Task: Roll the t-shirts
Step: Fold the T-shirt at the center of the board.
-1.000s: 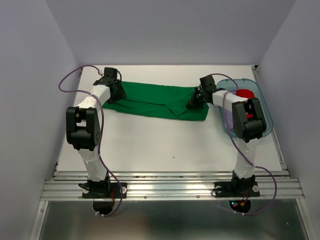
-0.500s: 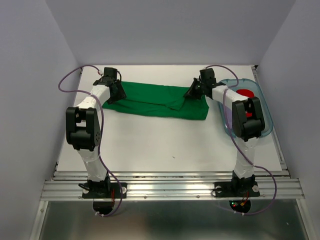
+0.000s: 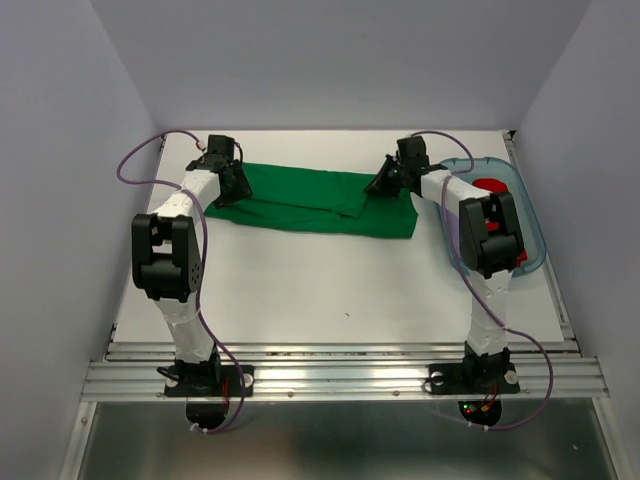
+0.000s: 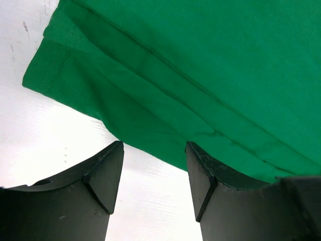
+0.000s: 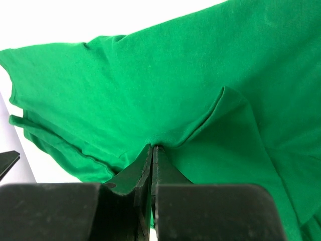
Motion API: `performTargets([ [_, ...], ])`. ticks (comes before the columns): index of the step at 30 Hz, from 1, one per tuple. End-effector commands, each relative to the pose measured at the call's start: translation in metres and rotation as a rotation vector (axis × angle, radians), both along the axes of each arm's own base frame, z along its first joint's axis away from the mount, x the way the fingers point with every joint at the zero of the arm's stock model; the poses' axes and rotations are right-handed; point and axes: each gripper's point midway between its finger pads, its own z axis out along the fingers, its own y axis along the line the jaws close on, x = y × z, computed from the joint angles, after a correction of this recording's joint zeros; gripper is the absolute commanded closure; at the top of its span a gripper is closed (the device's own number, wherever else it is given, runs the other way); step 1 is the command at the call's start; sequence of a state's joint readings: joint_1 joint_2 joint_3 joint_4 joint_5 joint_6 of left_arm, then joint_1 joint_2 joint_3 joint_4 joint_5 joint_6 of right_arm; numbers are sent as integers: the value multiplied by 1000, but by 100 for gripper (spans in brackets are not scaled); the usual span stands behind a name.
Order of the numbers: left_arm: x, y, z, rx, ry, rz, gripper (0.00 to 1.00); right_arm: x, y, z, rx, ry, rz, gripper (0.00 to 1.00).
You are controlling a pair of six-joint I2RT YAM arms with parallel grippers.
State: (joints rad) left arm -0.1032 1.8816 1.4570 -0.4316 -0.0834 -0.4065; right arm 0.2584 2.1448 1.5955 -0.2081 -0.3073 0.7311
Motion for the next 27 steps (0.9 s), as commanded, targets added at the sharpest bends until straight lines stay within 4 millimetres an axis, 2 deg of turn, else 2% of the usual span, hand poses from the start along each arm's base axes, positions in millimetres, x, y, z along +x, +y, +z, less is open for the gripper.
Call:
performTargets([
  [1, 0, 0, 24, 8, -47, -13, 37, 24, 9, 22, 36, -84, -4, 98],
  [2, 0, 0, 22, 9, -42, -13, 37, 25, 9, 22, 37, -86, 0, 90],
  [4, -1, 1, 21, 12, -38, -9, 37, 23, 10, 20, 37, -81, 3, 81],
  [8, -2, 4, 21, 28, -41, -2, 37, 9, 11, 20, 46, -72, 42, 54],
  [9, -1, 5, 20, 34, -40, -1, 37, 0, 12, 18, 56, -57, 57, 48],
  [12, 3, 10, 18, 48, -33, 13, 37, -13, 12, 21, 67, -50, 75, 46],
  [13, 4, 11, 15, 49, -29, 17, 37, -21, 10, 13, 64, -31, 77, 47],
  [16, 9, 16, 9, 48, -21, 34, 37, -34, 17, 16, 66, -31, 102, 47],
  [20, 16, 22, 2, 57, -10, 44, 38, -49, 18, 6, 57, -6, 116, 47],
  [27, 31, 31, -10, 59, -2, 64, 38, -57, 22, 3, 57, 5, 133, 47],
])
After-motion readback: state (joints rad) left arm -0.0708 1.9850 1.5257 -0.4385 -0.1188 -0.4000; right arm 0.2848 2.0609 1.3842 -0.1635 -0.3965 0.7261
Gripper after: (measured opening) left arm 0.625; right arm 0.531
